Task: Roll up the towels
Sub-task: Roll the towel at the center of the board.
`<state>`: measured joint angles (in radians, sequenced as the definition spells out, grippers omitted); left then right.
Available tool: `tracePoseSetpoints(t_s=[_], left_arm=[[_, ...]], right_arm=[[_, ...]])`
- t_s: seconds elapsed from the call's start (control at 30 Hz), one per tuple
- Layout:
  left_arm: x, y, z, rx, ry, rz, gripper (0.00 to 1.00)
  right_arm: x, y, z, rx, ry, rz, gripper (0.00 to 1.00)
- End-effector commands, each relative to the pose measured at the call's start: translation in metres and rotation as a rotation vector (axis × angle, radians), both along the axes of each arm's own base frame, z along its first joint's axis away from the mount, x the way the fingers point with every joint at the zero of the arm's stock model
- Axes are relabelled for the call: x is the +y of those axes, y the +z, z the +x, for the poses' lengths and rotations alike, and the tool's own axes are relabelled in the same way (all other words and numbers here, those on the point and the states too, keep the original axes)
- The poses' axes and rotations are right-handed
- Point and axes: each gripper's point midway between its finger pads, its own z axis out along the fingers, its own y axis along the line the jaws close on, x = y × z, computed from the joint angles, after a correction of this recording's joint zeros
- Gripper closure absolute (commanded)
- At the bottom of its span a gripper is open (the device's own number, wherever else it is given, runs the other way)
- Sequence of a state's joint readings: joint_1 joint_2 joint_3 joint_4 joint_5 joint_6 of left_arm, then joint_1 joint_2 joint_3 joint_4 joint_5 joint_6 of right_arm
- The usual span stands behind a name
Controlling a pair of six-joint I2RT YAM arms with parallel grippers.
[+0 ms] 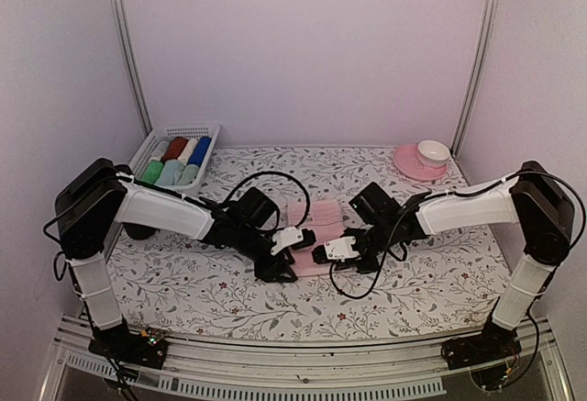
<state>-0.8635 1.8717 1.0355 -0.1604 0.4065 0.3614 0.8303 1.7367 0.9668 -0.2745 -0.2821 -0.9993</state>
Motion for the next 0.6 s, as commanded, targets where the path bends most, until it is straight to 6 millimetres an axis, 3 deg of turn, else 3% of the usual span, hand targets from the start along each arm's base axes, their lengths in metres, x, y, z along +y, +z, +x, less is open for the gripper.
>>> tracePoseSetpoints(t_s=[0.0,0.2,0.57], left_arm=[[0.006,0.012,-0.003,-0.089,0.001,0.013,0.43],[-0.002,0.032,-0.014,-0.184,-0.045,-0.053,0.43],[-0.017,0.033,-0.040,-0.330,-0.152,-0.070,0.45]], right_arm=[[-0.008,-0.007,-0.034,0.278,0.038,-0.036,0.97],[-0.007,-0.007,-0.039,0.464,0.019,-0.049,0.97],[-0.011,-0.013,-0.031,0.752,-0.057,-0.056,0.97]])
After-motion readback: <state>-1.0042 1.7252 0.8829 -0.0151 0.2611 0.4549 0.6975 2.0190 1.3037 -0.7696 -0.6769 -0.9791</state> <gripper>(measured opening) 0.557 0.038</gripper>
